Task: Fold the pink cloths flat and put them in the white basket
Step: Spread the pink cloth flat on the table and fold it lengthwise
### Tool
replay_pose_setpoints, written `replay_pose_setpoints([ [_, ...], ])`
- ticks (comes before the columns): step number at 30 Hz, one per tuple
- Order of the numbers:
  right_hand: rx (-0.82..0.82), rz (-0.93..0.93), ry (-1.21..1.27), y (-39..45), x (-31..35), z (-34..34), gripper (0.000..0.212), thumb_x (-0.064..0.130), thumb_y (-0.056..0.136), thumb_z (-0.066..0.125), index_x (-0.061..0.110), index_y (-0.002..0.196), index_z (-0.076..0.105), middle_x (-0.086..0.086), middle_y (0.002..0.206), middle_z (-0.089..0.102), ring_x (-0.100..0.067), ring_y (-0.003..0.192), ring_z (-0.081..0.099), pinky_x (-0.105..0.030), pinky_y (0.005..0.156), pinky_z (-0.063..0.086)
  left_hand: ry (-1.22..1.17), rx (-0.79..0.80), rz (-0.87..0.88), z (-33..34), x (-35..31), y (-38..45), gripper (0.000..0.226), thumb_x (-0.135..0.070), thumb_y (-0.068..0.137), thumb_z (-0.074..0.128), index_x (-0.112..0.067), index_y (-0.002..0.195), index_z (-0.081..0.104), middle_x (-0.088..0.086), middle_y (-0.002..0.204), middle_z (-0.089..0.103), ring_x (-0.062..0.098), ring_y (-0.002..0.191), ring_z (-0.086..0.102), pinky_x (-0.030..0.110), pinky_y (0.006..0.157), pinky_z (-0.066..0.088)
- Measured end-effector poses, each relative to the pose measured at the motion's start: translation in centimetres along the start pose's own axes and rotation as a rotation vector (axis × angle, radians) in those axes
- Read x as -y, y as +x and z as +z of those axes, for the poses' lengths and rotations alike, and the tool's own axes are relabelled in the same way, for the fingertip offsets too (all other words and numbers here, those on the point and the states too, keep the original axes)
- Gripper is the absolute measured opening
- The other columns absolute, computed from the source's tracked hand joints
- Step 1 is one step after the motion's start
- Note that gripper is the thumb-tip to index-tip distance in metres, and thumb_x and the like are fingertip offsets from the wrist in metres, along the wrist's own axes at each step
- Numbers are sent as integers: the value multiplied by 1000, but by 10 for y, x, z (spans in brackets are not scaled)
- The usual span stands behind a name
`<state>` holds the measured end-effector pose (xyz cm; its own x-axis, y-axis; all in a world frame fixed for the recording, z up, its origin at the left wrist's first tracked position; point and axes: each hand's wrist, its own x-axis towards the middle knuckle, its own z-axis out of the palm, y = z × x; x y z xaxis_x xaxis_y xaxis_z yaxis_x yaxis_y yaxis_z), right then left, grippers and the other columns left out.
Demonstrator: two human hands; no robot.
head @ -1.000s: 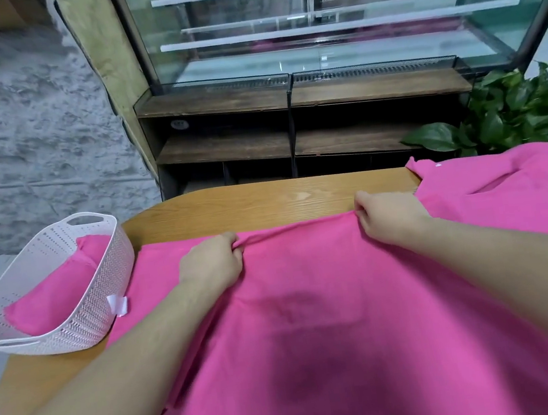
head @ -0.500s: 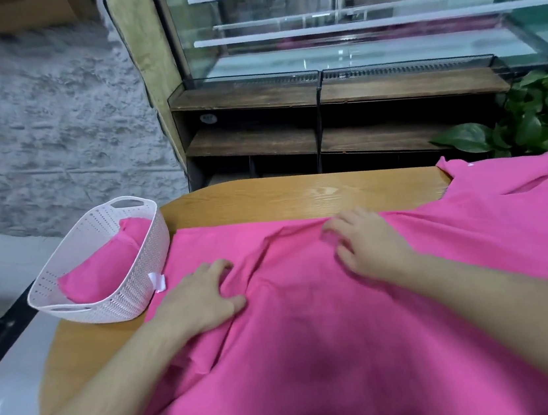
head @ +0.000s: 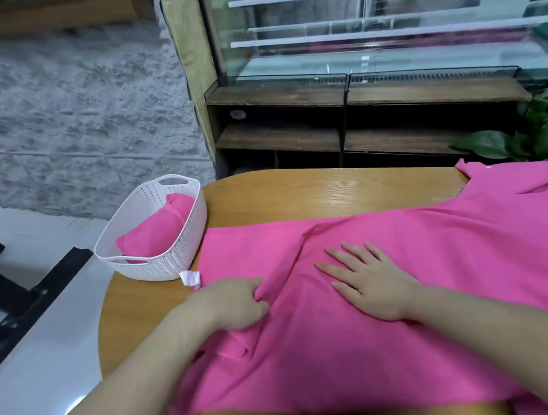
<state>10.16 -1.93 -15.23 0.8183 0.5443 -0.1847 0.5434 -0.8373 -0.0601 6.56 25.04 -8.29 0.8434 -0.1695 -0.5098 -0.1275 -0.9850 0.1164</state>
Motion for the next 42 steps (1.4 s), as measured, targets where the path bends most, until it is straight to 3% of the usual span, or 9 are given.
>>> replay_pose_setpoints([
  [6, 60, -42, 22, -29, -1, -3, 72, 70, 85, -9, 52, 152, 11, 17, 163, 3, -12, 152, 0, -39, 123, -2, -207, -24, 16, 6, 10, -23, 41, -40, 94, 49, -20, 128, 58, 0, 126, 64, 23, 118, 58, 28, 94, 45],
  [13, -233, -78, 280, 1, 25, -48, 77, 63, 75, 48, 34, 146, 38, 11, 146, 43, -12, 135, 35, -40, 114, 29, -675, -428, 82, 10, 35, -39, 12, -8, 88, 64, -19, 83, 59, -11, 64, 57, 1, 51, 50, 20, 52, 42],
  [18, -109, -193, 418, 44, 78, -91, 70, 59, 82, 68, 35, 143, 43, 13, 121, 59, -3, 109, 50, -26, 99, 38, -648, -541, 185, 4, 42, -38, 22, -14, 89, 66, -34, 81, 63, -22, 65, 58, -1, 56, 48, 29, 62, 42],
  [22, -25, -277, 549, 67, 100, -109, 18, 33, 95, 64, 16, 97, 69, 5, 77, 59, 0, 64, 46, -15, 63, 37, -864, -676, 203, -2, 39, -45, 14, -42, 82, 69, -41, 95, 64, -8, 83, 65, 12, 71, 60, 31, 69, 47],
  [25, -108, -251, 585, 79, 105, -110, 17, 33, 100, 56, 21, 91, 66, 6, 80, 64, 0, 68, 51, -16, 65, 41, -1277, -615, 84, 9, 41, -57, 61, -67, 67, 75, -38, 118, 58, -8, 107, 68, 6, 99, 65, 18, 84, 50],
  [28, -145, -166, 560, 92, 104, -106, 19, 34, 100, 54, 21, 92, 66, 2, 88, 69, -11, 81, 60, -27, 76, 46, -1536, -471, -21, 32, 44, -65, 74, -60, 63, 82, -34, 125, 53, -10, 112, 71, 7, 102, 69, 29, 89, 54],
  [31, -98, -112, 481, 103, 103, -96, 23, 37, 100, 53, 19, 97, 67, 0, 87, 69, -18, 83, 62, -33, 76, 49, -1705, -318, -66, 48, 46, -67, 49, -30, 81, 79, -25, 123, 54, 2, 108, 75, 20, 97, 72, 34, 80, 58],
  [37, -44, -30, 328, 119, 107, -81, 19, 37, 98, 49, 31, 108, 65, 5, 98, 68, -20, 93, 62, -31, 77, 49, -1256, -489, -237, 62, 62, -48, 21, -12, 98, 51, -27, 112, 53, 1, 101, 70, 17, 91, 68, 32, 79, 55],
  [42, -63, 72, 130, 131, 106, -72, 14, 38, 99, 44, 29, 88, 47, -3, 103, 67, -28, 97, 61, -32, 70, 42, -1424, -443, -218, 69, 69, -47, 21, -20, 94, 61, -29, 112, 56, 5, 92, 76, 23, 83, 74, 41, 79, 60],
])
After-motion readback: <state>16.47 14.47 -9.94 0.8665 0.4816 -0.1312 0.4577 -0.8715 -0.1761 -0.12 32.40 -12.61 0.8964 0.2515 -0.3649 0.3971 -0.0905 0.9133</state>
